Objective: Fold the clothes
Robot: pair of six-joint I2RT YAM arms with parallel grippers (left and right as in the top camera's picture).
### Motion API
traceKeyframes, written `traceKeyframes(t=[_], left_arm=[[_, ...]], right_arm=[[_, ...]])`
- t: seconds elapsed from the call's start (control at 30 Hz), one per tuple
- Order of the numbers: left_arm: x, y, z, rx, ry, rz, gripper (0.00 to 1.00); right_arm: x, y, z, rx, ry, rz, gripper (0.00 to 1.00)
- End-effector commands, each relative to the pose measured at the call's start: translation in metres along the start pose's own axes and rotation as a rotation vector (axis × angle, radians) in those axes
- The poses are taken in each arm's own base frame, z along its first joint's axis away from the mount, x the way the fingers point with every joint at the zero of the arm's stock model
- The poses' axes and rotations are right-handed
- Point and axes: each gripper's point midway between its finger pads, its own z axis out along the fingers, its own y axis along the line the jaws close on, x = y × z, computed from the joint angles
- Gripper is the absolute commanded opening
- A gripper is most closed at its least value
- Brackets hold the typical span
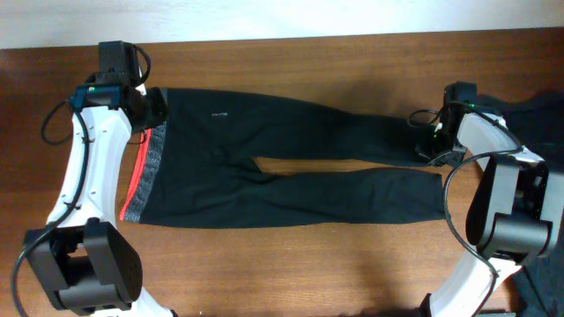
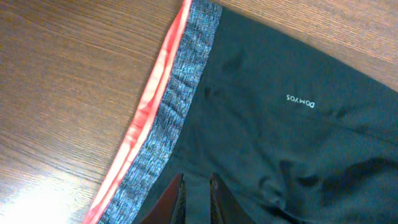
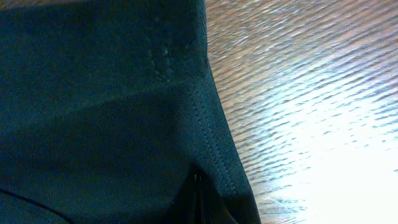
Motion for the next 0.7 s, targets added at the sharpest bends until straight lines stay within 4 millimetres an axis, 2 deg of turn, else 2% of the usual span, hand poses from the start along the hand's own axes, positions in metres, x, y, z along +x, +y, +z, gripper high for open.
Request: traceKeyframes(t=[0.0,0.2,0.33,0.4,0.47,0.5,0.57,0.6,0.67], left_arm=[[0.004,0.001,0.006,0.004,0.019,-0.015,0.14],[0.004,0.001,0.006,0.003,0.019,-0.015,0.14],[0.003,0.001,0.006,0.005,0.013,-0.016,0.14],[-0.004,-0.001,0.006,0.013,-0.013,-0.018,0.15],[-0.014,-0.011,0.005,0.064,-0.053,0.010,0.14],[-0.020,-0.023,0.004,0.126,-0.076,0.048,0.13],[-0.029,-0.046,0.001,0.252,-0.113,0.101,0.00],[-0.035,-0.056,0.000,0.307,-0.137,0.113,0.00],[-0.045,-0.063,0.007,0.335,-0.173,0.118,0.00]], right_arm=[[0.025,-0.035,0.026,0.117,0.097,0.020,0.04],[0.025,-0.038,0.021,0.120,0.105,0.026,0.04],[0.011,-0.032,0.009,0.100,0.082,0.027,0.04],[-0.002,-0.025,-0.004,0.071,0.061,0.029,0.05],[-0.017,-0.018,-0.023,0.045,0.039,0.030,0.13],[-0.024,-0.015,-0.035,0.033,0.031,0.030,0.19],[-0.036,-0.011,-0.061,0.019,0.023,0.031,0.27],[-0.040,-0.009,-0.073,0.016,0.021,0.031,0.33],[-0.046,-0.007,-0.098,0.005,0.018,0.032,0.44]])
